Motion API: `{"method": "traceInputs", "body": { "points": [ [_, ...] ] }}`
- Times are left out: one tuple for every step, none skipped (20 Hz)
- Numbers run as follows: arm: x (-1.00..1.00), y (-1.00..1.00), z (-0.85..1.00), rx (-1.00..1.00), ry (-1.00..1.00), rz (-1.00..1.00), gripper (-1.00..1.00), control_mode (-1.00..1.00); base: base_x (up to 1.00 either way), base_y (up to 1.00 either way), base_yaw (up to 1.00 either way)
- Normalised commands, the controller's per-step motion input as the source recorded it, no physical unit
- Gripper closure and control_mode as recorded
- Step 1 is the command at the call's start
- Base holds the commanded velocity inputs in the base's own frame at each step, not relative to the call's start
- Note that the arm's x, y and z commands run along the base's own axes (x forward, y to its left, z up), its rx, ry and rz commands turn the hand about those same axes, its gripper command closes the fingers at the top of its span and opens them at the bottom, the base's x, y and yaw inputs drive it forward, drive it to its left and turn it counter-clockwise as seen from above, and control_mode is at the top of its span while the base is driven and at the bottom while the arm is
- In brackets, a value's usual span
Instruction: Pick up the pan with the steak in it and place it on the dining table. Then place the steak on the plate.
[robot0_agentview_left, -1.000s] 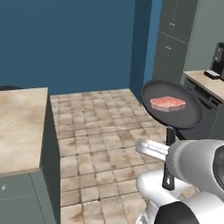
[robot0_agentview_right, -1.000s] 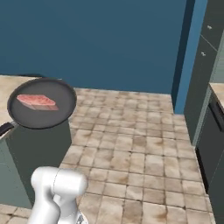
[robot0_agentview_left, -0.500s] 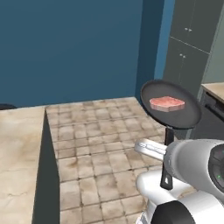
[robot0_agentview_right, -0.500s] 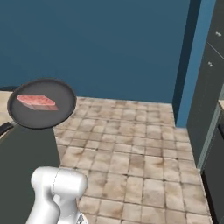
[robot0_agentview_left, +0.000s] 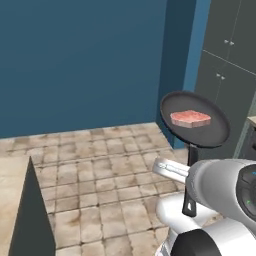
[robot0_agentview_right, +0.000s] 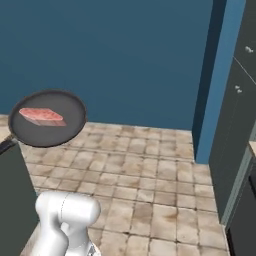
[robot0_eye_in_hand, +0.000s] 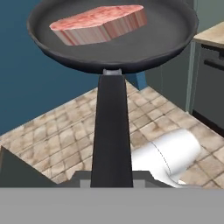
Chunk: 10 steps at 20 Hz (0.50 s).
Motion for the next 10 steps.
{"method": "traceInputs", "body": {
  "points": [
    [0.0, 0.0, 0.0, 0.0, 0.0, 0.0, 1.0, 1.0, 1.0, -0.58, 0.0],
    [0.0, 0.0, 0.0, 0.0, 0.0, 0.0, 1.0, 1.0, 1.0, -0.58, 0.0],
    [0.0, 0.0, 0.0, 0.0, 0.0, 0.0, 1.0, 1.0, 1.0, -0.57, 0.0],
    [0.0, 0.0, 0.0, 0.0, 0.0, 0.0, 1.0, 1.0, 1.0, -0.54, 0.0],
    [0.0, 0.0, 0.0, 0.0, 0.0, 0.0, 1.0, 1.0, 1.0, -0.51, 0.0],
    [0.0, 0.0, 0.0, 0.0, 0.0, 0.0, 1.0, 1.0, 1.0, -0.47, 0.0],
    [0.0, 0.0, 0.0, 0.0, 0.0, 0.0, 1.0, 1.0, 1.0, -0.43, 0.0],
    [0.0, 0.0, 0.0, 0.0, 0.0, 0.0, 1.0, 1.0, 1.0, -0.4, 0.0],
    [0.0, 0.0, 0.0, 0.0, 0.0, 0.0, 1.0, 1.0, 1.0, -0.38, 0.0],
    [0.0, 0.0, 0.0, 0.0, 0.0, 0.0, 1.0, 1.0, 1.0, -0.36, 0.0]
  ]
}}
